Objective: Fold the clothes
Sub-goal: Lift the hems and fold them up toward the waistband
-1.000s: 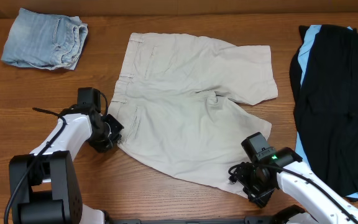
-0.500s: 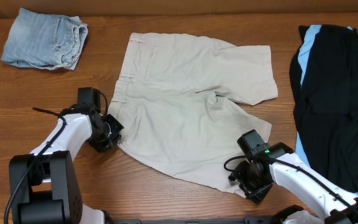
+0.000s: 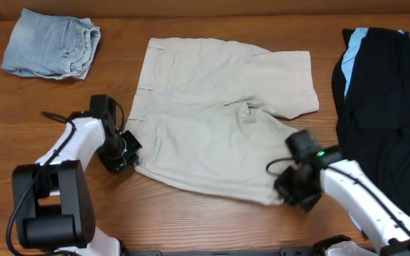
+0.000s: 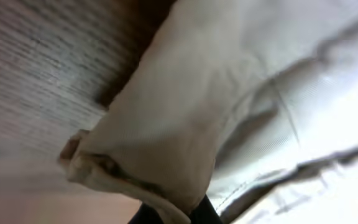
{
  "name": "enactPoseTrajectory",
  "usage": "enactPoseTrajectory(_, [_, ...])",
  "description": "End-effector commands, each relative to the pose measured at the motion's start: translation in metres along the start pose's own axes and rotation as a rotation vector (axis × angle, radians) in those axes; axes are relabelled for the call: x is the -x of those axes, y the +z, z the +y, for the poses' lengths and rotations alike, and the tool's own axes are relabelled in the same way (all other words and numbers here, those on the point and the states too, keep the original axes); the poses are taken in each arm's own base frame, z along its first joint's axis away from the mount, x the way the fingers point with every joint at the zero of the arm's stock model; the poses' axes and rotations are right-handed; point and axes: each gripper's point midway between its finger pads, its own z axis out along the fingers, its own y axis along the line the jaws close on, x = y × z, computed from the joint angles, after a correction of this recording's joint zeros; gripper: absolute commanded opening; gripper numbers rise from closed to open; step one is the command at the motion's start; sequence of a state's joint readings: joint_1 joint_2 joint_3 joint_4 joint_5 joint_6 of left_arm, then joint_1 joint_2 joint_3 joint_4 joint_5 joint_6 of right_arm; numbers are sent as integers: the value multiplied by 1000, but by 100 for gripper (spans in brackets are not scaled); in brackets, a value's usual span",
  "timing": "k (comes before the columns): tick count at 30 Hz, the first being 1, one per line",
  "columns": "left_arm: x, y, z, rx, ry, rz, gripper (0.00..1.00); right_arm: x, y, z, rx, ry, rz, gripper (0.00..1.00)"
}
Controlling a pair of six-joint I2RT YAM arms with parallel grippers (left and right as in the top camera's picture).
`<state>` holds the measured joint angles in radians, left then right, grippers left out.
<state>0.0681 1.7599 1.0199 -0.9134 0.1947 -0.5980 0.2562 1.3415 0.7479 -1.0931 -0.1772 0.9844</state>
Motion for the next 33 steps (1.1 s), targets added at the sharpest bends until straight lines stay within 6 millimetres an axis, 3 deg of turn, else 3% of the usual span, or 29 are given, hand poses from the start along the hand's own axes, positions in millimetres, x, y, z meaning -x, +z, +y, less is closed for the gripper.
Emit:
enactPoseTrajectory(1, [24, -47, -19, 4, 225, -66, 4, 54, -66, 28, 127, -97, -214, 4])
enactPoseTrajectory(4, [30, -100, -32, 8, 279, -95, 4, 82, -124, 45, 225, -144, -326, 4])
enactPoseTrajectory(7, [32, -135, -42, -16, 288, -143, 4, 89, -159, 55, 269, -200, -393, 4])
enactPoseTrajectory(12, [30, -185, -46, -33, 300, -244, 4, 88, -173, 58, 282, -226, -414, 4])
enactPoseTrajectory(16, [9, -222, -40, -72, 313, -331, 4, 81, -183, 52, 297, -232, -431, 4])
enactPoseTrajectory(20, [-18, -258, -26, -106, 312, -436, 4, 62, -205, 38, 344, -259, -491, 4])
enactPoseTrajectory(24, [-37, -277, -10, -104, 310, -505, 4, 42, -210, 18, 339, -259, -486, 4])
enactPoseTrajectory(27, [-47, -278, 4, -61, 294, -501, 4, 33, -205, 7, 307, -270, -456, 4])
enactPoseTrajectory(30, [-46, -275, 12, -24, 273, -495, 4, 32, -203, 6, 295, -287, -450, 4])
enactPoseTrajectory(33, [-37, -261, 13, -1, 249, -492, 4, 43, -206, 18, 312, -311, -479, 4])
